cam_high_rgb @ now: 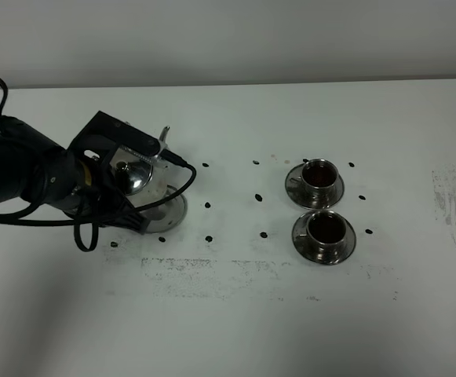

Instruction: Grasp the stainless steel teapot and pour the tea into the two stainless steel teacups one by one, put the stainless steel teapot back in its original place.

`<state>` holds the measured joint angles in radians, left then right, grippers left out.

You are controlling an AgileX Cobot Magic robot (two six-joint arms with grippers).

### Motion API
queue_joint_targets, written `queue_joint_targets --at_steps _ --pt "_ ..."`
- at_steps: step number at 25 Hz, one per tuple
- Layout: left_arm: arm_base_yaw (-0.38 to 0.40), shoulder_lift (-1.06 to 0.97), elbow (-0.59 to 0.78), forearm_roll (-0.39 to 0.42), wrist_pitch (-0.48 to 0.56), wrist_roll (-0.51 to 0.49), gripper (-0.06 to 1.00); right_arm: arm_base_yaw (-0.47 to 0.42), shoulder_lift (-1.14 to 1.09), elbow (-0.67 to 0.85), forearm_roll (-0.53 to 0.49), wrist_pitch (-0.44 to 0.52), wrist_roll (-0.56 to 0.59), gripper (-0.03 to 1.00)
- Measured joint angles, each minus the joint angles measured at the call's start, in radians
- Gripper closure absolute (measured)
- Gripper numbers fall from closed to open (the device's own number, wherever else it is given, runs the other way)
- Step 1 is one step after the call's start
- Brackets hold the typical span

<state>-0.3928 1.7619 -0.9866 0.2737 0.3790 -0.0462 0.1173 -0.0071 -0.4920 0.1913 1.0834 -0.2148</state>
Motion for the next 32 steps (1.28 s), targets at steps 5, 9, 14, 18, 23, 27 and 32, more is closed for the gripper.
queue_joint_targets --at_steps 5,9,14,18,23,27,32 --pt "0.000 0.057 0.001 -0.018 -0.012 -0.001 0.77 0.000 0.000 0.000 0.000 0.000 0.000 0.54" --pt "0.000 0.062 0.001 -0.021 -0.020 -0.001 0.77 0.000 0.000 0.000 0.000 0.000 0.000 0.54" --pt "-0.001 0.063 0.001 -0.021 -0.027 -0.003 0.77 0.000 0.000 0.000 0.000 0.000 0.000 0.54" --pt "-0.013 0.064 0.001 -0.024 -0.032 -0.003 0.77 0.000 0.000 0.000 0.000 0.000 0.000 0.54" --pt "-0.023 0.064 0.001 -0.038 -0.037 -0.003 0.77 0.000 0.000 0.000 0.000 0.000 0.000 0.54" --pt "-0.023 0.064 0.001 -0.044 -0.029 -0.005 0.77 0.000 0.000 0.000 0.000 0.000 0.000 0.54" --pt "-0.023 0.064 0.001 -0.044 -0.027 -0.022 0.77 0.000 0.000 0.000 0.000 0.000 0.000 0.54"
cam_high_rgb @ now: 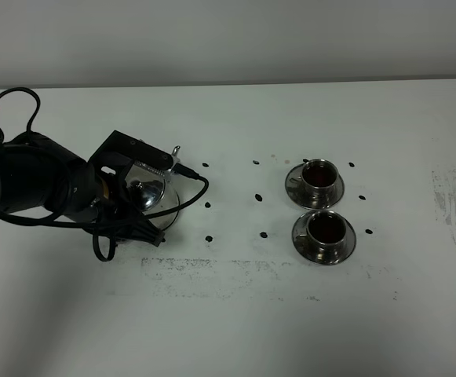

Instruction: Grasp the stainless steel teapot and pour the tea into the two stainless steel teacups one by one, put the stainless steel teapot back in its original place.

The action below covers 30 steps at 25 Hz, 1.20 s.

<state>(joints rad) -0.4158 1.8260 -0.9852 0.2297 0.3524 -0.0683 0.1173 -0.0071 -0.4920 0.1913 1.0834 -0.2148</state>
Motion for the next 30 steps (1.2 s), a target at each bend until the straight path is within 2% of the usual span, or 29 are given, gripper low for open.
queue_joint_targets --at_steps 11,17,20,30 --pt "0.000 0.000 0.000 0.000 -0.004 -0.034 0.75 0.000 0.000 0.000 0.000 0.000 0.000 0.54" --pt "0.000 0.000 -0.001 0.000 -0.023 -0.037 0.51 0.000 0.000 0.000 0.000 0.000 0.000 0.54" --pt "0.000 0.000 -0.001 -0.008 -0.022 -0.039 0.43 0.000 0.000 0.000 0.000 0.000 0.000 0.54" --pt "-0.011 -0.138 -0.001 -0.031 0.037 -0.040 0.40 0.000 0.000 0.000 0.000 0.000 0.000 0.54"
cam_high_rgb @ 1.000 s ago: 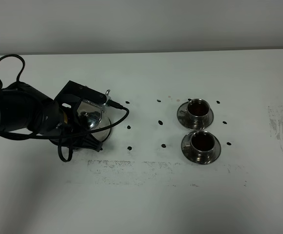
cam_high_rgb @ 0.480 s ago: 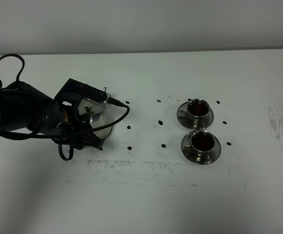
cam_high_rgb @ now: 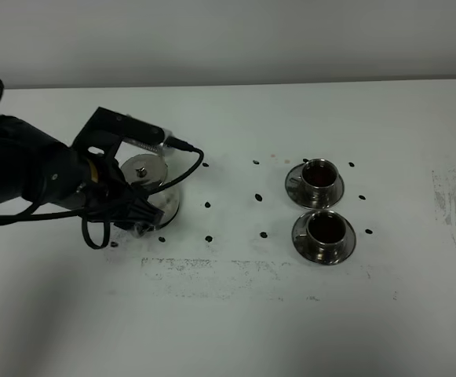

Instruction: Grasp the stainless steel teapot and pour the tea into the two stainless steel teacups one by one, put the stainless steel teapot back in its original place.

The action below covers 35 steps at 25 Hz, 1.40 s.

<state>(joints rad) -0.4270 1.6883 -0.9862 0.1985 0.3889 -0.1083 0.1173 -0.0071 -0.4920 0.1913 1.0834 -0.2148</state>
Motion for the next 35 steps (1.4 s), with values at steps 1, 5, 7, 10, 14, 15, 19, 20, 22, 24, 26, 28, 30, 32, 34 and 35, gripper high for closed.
queue_joint_targets --at_steps 1,5,7,10,14,15,19,20,22,24,26,28,30,32,34,35 --pt "0.000 -0.025 0.000 0.000 0.007 0.005 0.40 0.000 0.000 0.000 0.000 0.000 0.000 0.54" --pt "0.026 -0.178 0.000 -0.002 0.076 0.050 0.40 0.000 0.000 0.000 0.000 0.000 0.000 0.54" --pt "0.066 -0.287 0.000 0.004 0.130 0.073 0.40 0.000 0.000 0.000 0.000 0.000 0.000 0.54" --pt "0.151 -0.460 0.000 0.029 0.210 0.086 0.40 0.000 0.000 0.000 0.000 0.000 0.000 0.54" --pt "0.281 -0.693 0.030 0.068 0.304 0.096 0.40 0.000 0.000 0.000 0.000 0.000 0.000 0.54" --pt "0.314 -0.754 0.049 0.073 0.322 0.098 0.40 0.000 0.000 0.000 0.000 0.000 0.000 0.54" --pt "0.394 -0.966 0.157 0.073 0.402 0.099 0.40 0.000 0.000 0.000 0.000 0.000 0.000 0.54" --pt "0.404 -1.020 0.184 0.063 0.436 0.099 0.40 0.000 0.000 0.000 0.000 0.000 0.000 0.54" --pt "0.418 -1.123 0.235 0.047 0.509 0.099 0.40 0.000 0.000 0.000 0.000 0.000 0.000 0.54" --pt "0.420 -1.209 0.277 0.035 0.559 0.100 0.40 0.000 0.000 0.000 0.000 0.000 0.000 0.54" --pt "0.420 -1.283 0.317 0.026 0.584 0.100 0.40 0.000 0.000 0.000 0.000 0.000 0.000 0.54" --pt "0.420 -1.348 0.359 0.019 0.595 0.100 0.40 0.000 0.000 0.000 0.000 0.000 0.000 0.54" --pt "0.420 -1.397 0.398 -0.009 0.607 0.100 0.40 0.000 0.000 0.000 0.000 0.000 0.000 0.54" --pt "0.420 -1.442 0.437 -0.061 0.614 0.100 0.40 0.000 0.000 0.000 0.000 0.000 0.000 0.54" --pt "0.420 -1.472 0.465 -0.102 0.628 0.108 0.40 0.000 0.000 0.000 0.000 0.000 0.000 0.54" --pt "0.420 -1.484 0.474 -0.114 0.638 0.108 0.40 0.000 0.000 0.000 0.000 0.000 0.000 0.54"
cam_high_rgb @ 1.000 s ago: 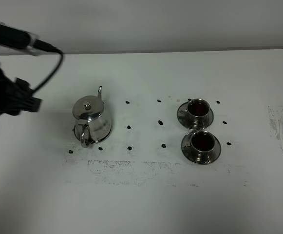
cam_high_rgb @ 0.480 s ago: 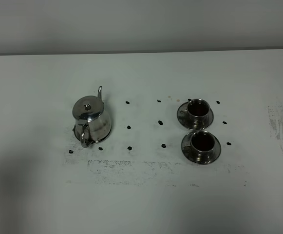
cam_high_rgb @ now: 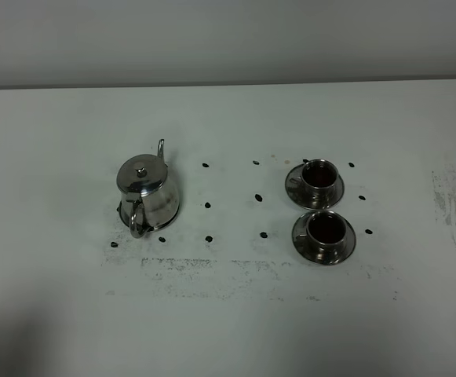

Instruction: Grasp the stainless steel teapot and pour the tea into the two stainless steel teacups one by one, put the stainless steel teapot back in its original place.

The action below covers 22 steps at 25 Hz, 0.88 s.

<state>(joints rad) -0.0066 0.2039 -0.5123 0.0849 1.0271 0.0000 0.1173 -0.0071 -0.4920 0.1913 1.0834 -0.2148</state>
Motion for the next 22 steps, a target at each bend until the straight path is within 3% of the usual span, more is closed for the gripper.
queue_joint_targets --at_steps 8,22 --pt "0.000 -0.079 0.006 -0.041 0.011 0.011 0.40 0.000 0.000 0.000 0.000 0.000 0.000 0.54" --pt "0.001 -0.209 0.006 -0.043 0.013 0.012 0.40 0.000 0.000 0.000 0.000 0.000 0.000 0.54"
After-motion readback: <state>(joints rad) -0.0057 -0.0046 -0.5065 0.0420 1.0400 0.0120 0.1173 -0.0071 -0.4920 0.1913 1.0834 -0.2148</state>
